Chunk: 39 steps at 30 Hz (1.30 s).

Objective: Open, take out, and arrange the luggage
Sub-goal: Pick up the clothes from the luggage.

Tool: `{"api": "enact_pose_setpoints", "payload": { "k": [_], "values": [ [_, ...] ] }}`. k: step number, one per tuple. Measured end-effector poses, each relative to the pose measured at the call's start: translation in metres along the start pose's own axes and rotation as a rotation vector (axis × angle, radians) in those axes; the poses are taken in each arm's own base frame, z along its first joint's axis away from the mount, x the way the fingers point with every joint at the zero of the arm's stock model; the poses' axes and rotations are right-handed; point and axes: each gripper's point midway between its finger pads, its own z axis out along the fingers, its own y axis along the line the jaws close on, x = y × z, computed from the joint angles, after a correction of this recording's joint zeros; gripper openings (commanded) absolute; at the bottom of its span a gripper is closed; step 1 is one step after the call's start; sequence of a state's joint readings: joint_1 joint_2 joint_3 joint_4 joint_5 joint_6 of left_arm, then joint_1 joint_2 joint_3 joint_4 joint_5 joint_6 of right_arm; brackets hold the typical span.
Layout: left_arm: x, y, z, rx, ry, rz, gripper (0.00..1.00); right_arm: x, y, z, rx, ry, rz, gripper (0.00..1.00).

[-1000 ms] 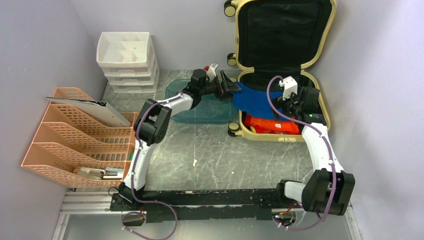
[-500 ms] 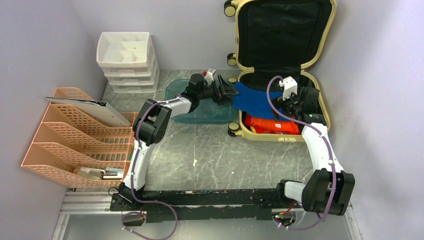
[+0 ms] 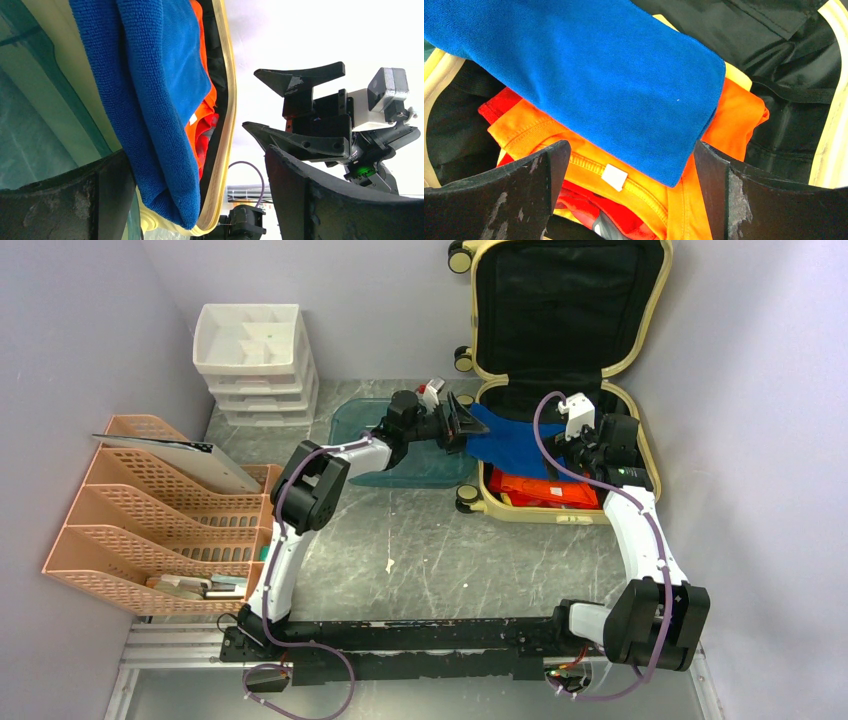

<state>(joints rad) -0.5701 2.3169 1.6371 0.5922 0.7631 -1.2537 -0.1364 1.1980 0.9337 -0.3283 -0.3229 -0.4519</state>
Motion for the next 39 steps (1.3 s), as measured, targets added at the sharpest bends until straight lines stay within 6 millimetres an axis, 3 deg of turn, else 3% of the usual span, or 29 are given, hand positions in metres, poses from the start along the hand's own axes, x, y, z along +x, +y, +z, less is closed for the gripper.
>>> {"api": "enact_pose_setpoints", "payload": {
  "k": [6, 15, 23, 28, 31, 35, 39],
  "values": [
    [-0.001, -0.002, 0.0, 0.008, -0.003, -0.013, 0.71, 0.0, 0.0, 0.0, 0.0, 0.0, 0.0, 1.0],
    [-0.005, -0.009, 0.0, 0.034, -0.014, -0.014, 0.07, 0.001, 0.0, 0.0, 0.0, 0.002, 0.001, 1.0],
    [0.001, 0.005, -0.002, -0.037, 0.006, -0.023, 0.05, 0.001, 0.0, 0.0, -0.001, 0.002, 0.001, 1.0],
    [-0.001, 0.006, -0.014, -0.142, 0.008, -0.005, 0.05, 0.001, 0.0, 0.0, -0.001, 0.001, 0.001, 1.0],
    [-0.011, -0.004, -0.026, -0.186, -0.01, 0.046, 0.05, 0.001, 0.0, 0.0, -0.001, 0.001, 0.001, 1.0],
    [-0.038, -0.012, -0.05, -0.23, -0.075, 0.112, 0.05, 0.001, 0.001, 0.0, -0.003, 0.0, 0.001, 1.0],
    [-0.058, 0.002, -0.075, -0.292, -0.129, 0.151, 0.05, 0.0, 0.002, 0.0, -0.008, -0.003, 0.0, 1.0]
  ]
}}
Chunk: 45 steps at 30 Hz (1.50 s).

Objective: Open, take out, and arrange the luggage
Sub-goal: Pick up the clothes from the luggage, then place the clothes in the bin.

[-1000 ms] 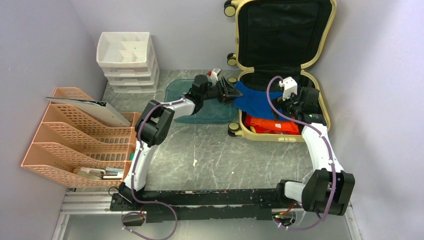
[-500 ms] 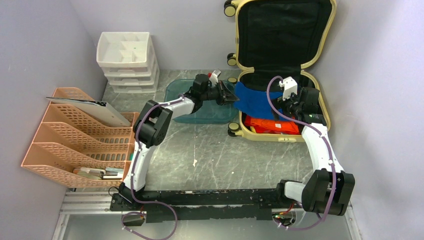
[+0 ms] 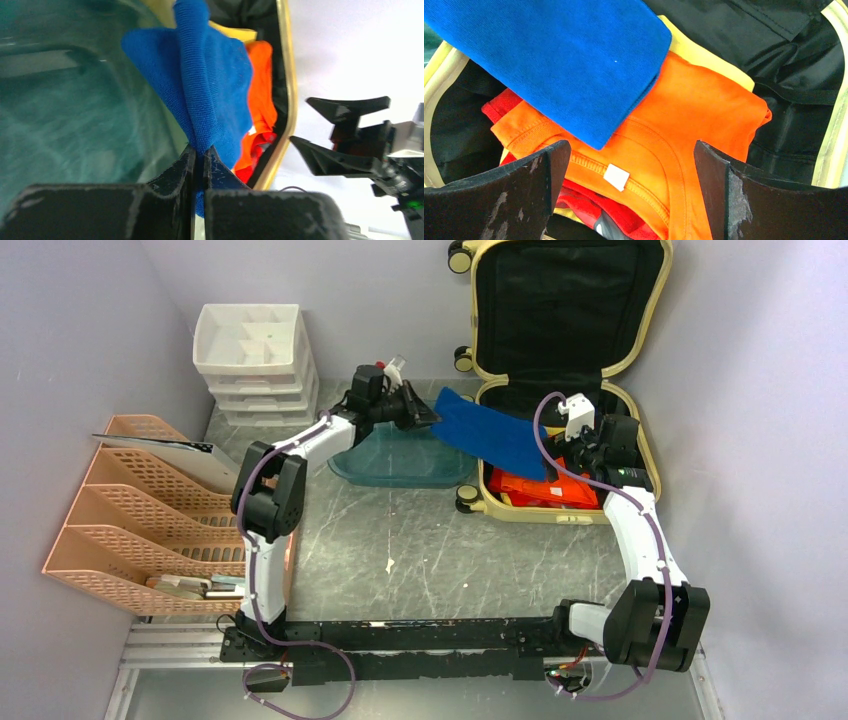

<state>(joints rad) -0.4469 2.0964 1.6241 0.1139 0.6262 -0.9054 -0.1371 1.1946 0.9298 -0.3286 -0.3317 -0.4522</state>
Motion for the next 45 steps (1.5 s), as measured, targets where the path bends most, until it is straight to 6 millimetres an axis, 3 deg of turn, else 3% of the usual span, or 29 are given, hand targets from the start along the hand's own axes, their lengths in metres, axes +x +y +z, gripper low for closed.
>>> {"api": "enact_pose_setpoints", "payload": {
  "k": [8, 12, 20, 37, 45],
  "values": [
    [0.017, 0.064, -0.016, -0.155, 0.03, -0.01, 0.05, -0.001, 0.001, 0.0, -0.007, -0.006, 0.0, 1.0],
    [0.018, 0.073, -0.024, -0.191, 0.027, 0.023, 0.05, -0.001, 0.001, 0.0, -0.008, -0.006, 0.001, 1.0],
    [-0.006, 0.079, -0.053, -0.248, -0.049, 0.126, 0.05, -0.001, 0.002, -0.001, -0.012, -0.008, 0.0, 1.0],
    [-0.014, 0.153, -0.089, -0.48, -0.072, 0.276, 0.05, -0.001, 0.003, -0.001, -0.016, -0.007, 0.001, 1.0],
    [-0.02, 0.176, -0.103, -0.595, -0.08, 0.35, 0.05, -0.001, 0.003, -0.001, -0.017, -0.005, 0.002, 1.0]
  ]
}}
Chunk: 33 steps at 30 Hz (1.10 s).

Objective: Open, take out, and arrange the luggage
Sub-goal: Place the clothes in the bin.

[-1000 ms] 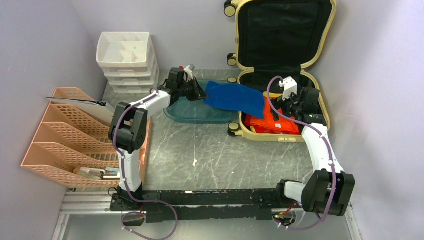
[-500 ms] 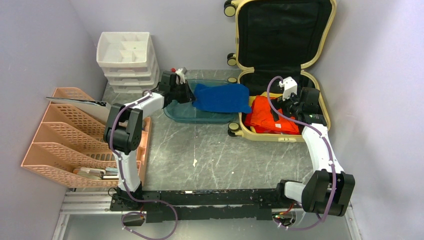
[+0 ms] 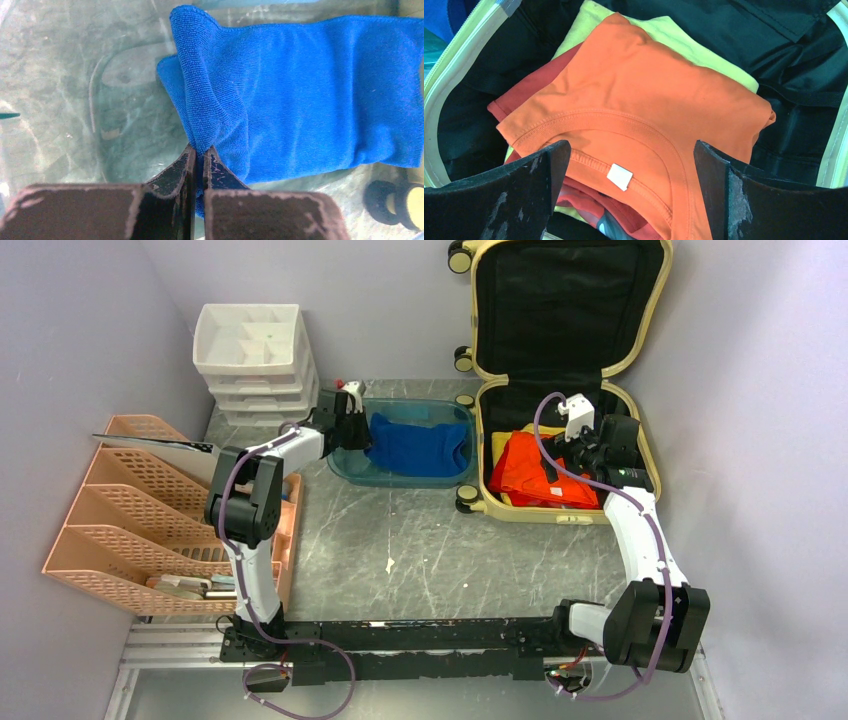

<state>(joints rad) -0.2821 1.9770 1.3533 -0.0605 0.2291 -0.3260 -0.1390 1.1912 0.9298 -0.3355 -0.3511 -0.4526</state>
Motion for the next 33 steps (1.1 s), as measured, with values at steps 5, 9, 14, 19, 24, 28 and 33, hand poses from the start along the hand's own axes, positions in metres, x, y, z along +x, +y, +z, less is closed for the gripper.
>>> {"api": "enact_pose_setpoints", "payload": {
  "k": [5, 9, 14, 19, 24, 28, 33],
  "values": [
    [0.007, 0.011, -0.001, -0.052, 0.022, 0.014, 0.05, 0.0, 0.0, 0.0, 0.0, 0.0, 0.0, 1.0],
    [0.016, 0.019, -0.003, -0.094, 0.055, 0.009, 0.05, 0.0, 0.0, 0.0, 0.0, 0.0, 0.0, 1.0],
    [0.023, 0.024, -0.011, -0.132, 0.091, 0.001, 0.05, 0.0, 0.0, 0.0, -0.001, 0.0, 0.0, 1.0],
    [0.021, 0.028, -0.019, -0.167, 0.088, 0.001, 0.09, 0.0, 0.0, 0.0, -0.002, -0.001, 0.0, 1.0],
    [0.023, 0.035, -0.021, -0.205, 0.101, 0.009, 0.6, 0.0, 0.0, 0.0, -0.002, 0.0, 0.001, 1.0],
    [0.018, 0.033, -0.023, -0.208, 0.1, 0.013, 0.87, 0.0, 0.0, 0.0, -0.002, -0.001, 0.001, 1.0],
    [-0.009, 0.024, -0.026, -0.193, 0.049, 0.021, 0.87, 0.0, 0.001, 0.0, -0.006, -0.003, 0.001, 1.0]
  ]
}}
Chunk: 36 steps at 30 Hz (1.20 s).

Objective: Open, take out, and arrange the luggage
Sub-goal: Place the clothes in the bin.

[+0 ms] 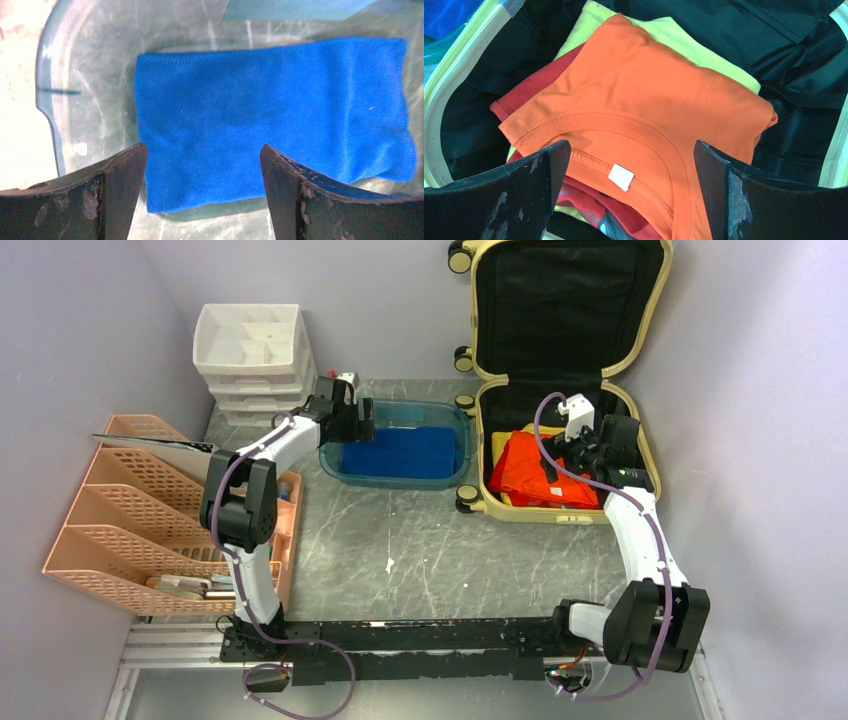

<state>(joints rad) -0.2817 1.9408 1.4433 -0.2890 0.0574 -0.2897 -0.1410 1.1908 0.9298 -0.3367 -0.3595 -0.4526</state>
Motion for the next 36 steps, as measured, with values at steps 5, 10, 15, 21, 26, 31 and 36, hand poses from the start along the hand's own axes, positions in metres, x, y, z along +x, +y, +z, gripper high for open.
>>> {"api": "enact_pose_setpoints", "payload": {
  "k": [5, 10, 15, 21, 26, 31, 36],
  "values": [
    [-0.027, -0.017, -0.005, 0.076, -0.061, 0.005, 0.87, 0.0, 0.001, 0.0, -0.006, -0.001, 0.001, 1.0],
    [-0.038, -0.04, -0.007, 0.164, -0.101, 0.025, 0.91, 0.002, 0.002, 0.0, -0.01, 0.005, -0.002, 1.0],
    [-0.046, -0.082, -0.016, 0.277, -0.116, 0.069, 0.96, 0.008, 0.002, 0.003, -0.033, 0.046, -0.043, 1.0],
    [-0.071, -0.165, -0.036, 0.466, -0.181, 0.155, 0.96, 0.008, 0.005, 0.02, -0.097, 0.1, -0.091, 1.0],
    [-0.065, -0.233, -0.045, 0.622, -0.174, 0.226, 0.96, -0.003, 0.006, 0.048, -0.129, 0.13, -0.096, 1.0],
    [-0.045, -0.278, -0.042, 0.768, -0.118, 0.248, 0.96, -0.03, -0.001, 0.079, -0.186, 0.105, -0.118, 0.99],
    [-0.029, -0.289, -0.023, 0.852, -0.057, 0.197, 0.96, -0.058, -0.013, 0.107, -0.277, 0.077, -0.221, 0.89]
  ]
}}
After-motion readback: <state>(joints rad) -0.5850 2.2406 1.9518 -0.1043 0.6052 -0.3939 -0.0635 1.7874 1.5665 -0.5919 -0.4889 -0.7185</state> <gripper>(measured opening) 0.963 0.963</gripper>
